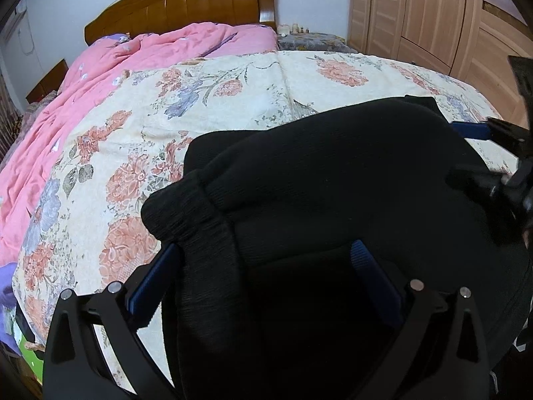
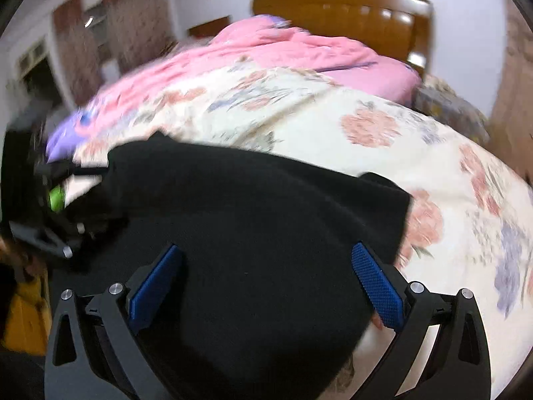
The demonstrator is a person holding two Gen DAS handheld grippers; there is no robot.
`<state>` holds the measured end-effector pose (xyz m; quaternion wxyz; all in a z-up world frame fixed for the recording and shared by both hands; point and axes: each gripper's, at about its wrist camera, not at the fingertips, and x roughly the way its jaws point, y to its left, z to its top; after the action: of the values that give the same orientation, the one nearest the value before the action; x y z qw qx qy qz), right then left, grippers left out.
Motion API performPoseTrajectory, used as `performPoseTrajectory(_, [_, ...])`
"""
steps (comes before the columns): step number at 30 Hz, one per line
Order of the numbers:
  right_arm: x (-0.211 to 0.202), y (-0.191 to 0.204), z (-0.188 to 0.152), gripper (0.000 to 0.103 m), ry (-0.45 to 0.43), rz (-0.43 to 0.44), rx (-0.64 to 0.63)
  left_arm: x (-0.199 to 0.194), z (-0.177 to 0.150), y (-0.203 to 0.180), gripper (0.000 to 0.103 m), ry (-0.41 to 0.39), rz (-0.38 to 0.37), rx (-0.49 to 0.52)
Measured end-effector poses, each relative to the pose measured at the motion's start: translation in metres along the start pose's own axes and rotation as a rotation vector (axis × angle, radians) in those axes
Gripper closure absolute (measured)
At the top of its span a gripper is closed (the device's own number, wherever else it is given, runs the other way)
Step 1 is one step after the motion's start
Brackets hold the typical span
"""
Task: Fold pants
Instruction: 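Lower the bundle onto the bedspread and open both grippers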
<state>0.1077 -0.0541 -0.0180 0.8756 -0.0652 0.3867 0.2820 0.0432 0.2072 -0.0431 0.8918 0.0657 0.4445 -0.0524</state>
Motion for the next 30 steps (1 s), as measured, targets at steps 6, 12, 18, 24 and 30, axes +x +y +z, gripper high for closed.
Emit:
performPoseTrajectory(6, [-0.097, 0.032, -0.047, 0.005, -0.124, -0.154, 0.053, -0.039, -0.008, -0.023, 0.002, -0.076, 0.153, 0.026])
performPoseTrajectory(12, [-0.151, 0.066, -0.117, 0.005, -0.038, -0.173, 0.135, -0.112, -0.04, -0.071, 0.001, -0.193, 0.264, 0.044])
performPoseTrajectory(18, [-0.17, 0.096, -0.153, 0.005, 0.005, -0.257, 0.151, -0.157, -0.088, -0.098, 0.001, -0.172, 0.091, -0.109])
performPoseTrajectory(24, [-0.173, 0.103, -0.166, 0.005, 0.0, -0.286, 0.138, -0.139, -0.104, -0.093, 0.001, -0.119, -0.001, -0.228])
performPoseTrajectory(30, [-0.173, 0.111, -0.163, 0.005, -0.041, -0.286, 0.131, -0.139, -0.11, -0.086, 0.002, -0.116, 0.131, -0.249])
